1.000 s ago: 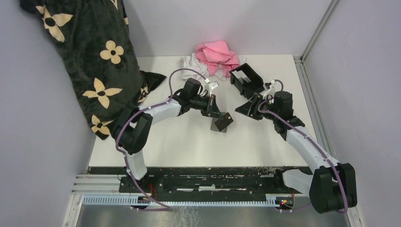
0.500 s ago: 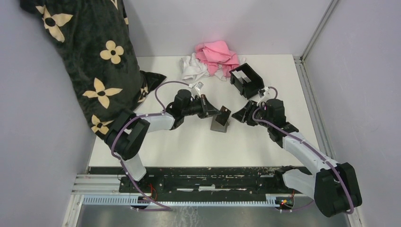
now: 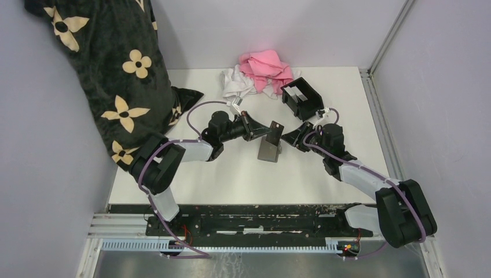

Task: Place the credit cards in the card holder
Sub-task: Pick up the credit card from the storage box.

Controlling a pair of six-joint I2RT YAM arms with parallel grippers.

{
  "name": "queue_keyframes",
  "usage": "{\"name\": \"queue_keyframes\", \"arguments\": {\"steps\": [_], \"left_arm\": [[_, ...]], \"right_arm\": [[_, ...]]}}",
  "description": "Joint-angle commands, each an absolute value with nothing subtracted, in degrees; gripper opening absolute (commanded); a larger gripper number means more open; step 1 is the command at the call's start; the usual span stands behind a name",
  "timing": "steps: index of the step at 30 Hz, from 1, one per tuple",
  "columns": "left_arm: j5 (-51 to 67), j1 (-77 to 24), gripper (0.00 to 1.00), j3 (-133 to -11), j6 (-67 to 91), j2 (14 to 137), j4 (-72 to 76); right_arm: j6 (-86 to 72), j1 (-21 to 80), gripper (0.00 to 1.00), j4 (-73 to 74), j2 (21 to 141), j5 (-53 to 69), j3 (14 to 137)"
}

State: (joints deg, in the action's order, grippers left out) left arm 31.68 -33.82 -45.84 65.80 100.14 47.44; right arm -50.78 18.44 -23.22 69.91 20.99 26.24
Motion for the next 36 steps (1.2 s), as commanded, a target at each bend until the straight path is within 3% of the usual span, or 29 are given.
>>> {"name": "queue_keyframes", "arguments": {"steps": [1, 22, 36], "left_arm": [[33.39, -33.66, 0.03, -45.70, 70.13, 101.36, 54.77], [33.65, -31.99, 0.03, -44.82, 70.09, 104.18, 56.00], [34.48, -31.93, 0.03, -45.26, 72.80, 105.70, 59.50]], "right_arm": [[-55.15, 18.72, 0.45, -34.08, 71.54, 22.72, 24.99], [-57.74, 18.72, 0.42, -34.29, 64.49, 23.14, 22.15], [-58.41, 18.70, 0.42, -37.59, 68.54, 23.77, 21.94]]}}
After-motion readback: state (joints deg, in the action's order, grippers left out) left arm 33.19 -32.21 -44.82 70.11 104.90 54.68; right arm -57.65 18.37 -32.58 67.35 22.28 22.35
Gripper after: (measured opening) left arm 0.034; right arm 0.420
